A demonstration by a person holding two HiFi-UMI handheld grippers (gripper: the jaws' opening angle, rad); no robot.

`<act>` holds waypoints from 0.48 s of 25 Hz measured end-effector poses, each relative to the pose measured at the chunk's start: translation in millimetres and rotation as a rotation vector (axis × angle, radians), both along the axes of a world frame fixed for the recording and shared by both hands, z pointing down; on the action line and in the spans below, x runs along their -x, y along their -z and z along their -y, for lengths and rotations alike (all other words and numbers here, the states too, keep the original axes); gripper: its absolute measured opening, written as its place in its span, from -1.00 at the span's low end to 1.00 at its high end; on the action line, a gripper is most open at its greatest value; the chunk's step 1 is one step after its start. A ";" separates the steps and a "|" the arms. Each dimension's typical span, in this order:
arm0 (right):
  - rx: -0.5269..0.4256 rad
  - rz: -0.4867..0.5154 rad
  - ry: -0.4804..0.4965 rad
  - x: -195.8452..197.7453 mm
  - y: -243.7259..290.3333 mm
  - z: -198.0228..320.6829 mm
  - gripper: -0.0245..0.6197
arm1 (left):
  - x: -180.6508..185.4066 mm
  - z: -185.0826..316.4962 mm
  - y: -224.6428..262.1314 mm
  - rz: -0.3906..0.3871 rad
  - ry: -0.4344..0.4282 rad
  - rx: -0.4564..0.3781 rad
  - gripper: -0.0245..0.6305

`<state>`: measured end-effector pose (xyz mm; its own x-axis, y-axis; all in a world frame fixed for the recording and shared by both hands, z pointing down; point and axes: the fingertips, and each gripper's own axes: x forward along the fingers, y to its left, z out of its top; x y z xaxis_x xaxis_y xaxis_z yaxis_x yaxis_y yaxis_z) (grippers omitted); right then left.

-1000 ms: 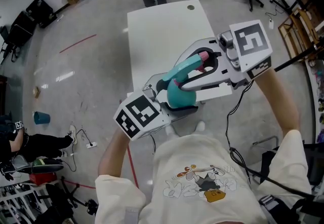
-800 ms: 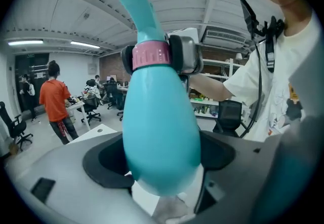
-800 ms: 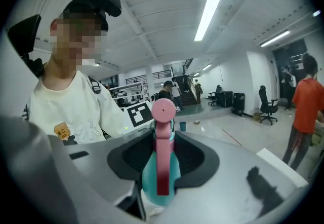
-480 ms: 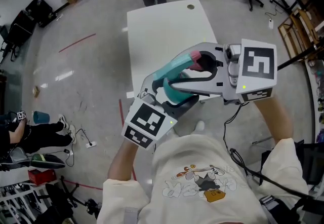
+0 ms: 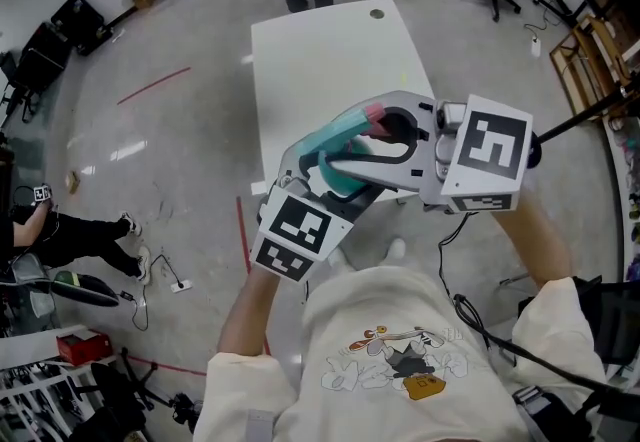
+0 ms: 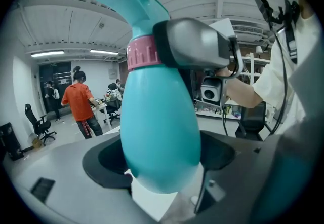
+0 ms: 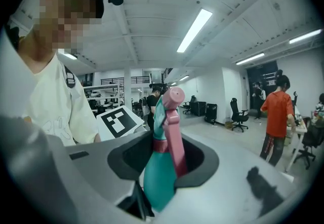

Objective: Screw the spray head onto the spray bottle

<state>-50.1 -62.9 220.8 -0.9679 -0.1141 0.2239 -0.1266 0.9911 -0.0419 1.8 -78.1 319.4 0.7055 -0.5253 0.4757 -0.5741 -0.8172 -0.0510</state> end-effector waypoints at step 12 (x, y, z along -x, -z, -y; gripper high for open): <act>0.028 0.025 -0.062 -10.0 -37.4 8.9 -0.51 | 6.0 -7.2 -36.9 0.020 -0.058 0.070 0.32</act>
<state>-40.1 -71.8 258.3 -0.9646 -0.1678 0.2035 -0.1859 0.9798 -0.0735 -4.2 -70.8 356.3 0.7236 -0.4492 0.5240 -0.5253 -0.8509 -0.0040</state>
